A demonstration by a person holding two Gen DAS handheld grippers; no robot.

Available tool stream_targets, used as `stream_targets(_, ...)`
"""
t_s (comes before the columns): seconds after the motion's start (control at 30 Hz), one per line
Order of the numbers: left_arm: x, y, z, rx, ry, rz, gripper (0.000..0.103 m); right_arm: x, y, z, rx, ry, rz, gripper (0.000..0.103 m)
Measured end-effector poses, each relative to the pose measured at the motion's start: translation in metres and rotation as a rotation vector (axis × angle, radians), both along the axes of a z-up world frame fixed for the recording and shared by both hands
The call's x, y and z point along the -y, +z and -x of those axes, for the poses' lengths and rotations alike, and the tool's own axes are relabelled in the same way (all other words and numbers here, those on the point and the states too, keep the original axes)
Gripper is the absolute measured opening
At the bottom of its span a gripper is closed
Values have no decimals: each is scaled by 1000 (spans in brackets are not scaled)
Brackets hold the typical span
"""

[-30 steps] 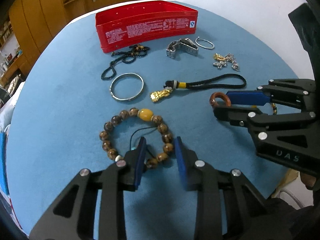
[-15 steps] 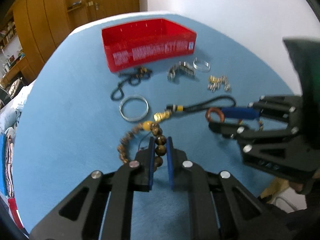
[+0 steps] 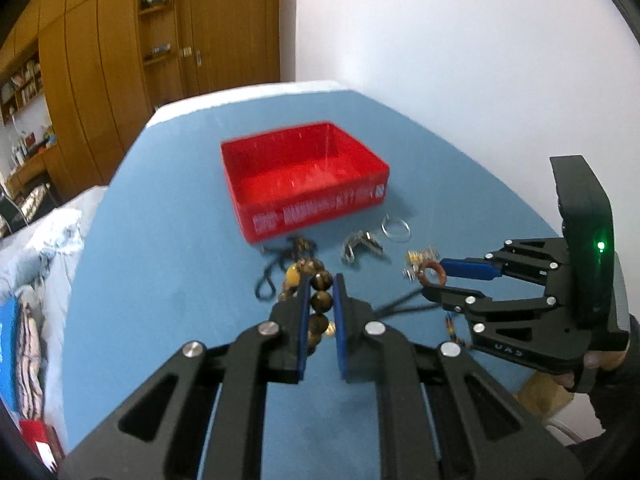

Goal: Organize jewelry
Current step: 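Carry the bead bracelet and brown ring in both grippers over the red box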

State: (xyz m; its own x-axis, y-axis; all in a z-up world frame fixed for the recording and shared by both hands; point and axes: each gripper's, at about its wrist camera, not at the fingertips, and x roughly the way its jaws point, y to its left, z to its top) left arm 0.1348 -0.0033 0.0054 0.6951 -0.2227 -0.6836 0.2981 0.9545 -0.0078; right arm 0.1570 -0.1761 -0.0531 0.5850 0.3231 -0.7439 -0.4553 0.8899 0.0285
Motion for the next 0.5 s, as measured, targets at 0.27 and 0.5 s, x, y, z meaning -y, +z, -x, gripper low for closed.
stream_targets(0.27,-1,31,-39,50,-13,-11,9,8,37,-41,33,18,-3,29)
stream_targets(0.5,-1,39,-94,63,-8,-20,9,11,45,-102,10,12,-10,29)
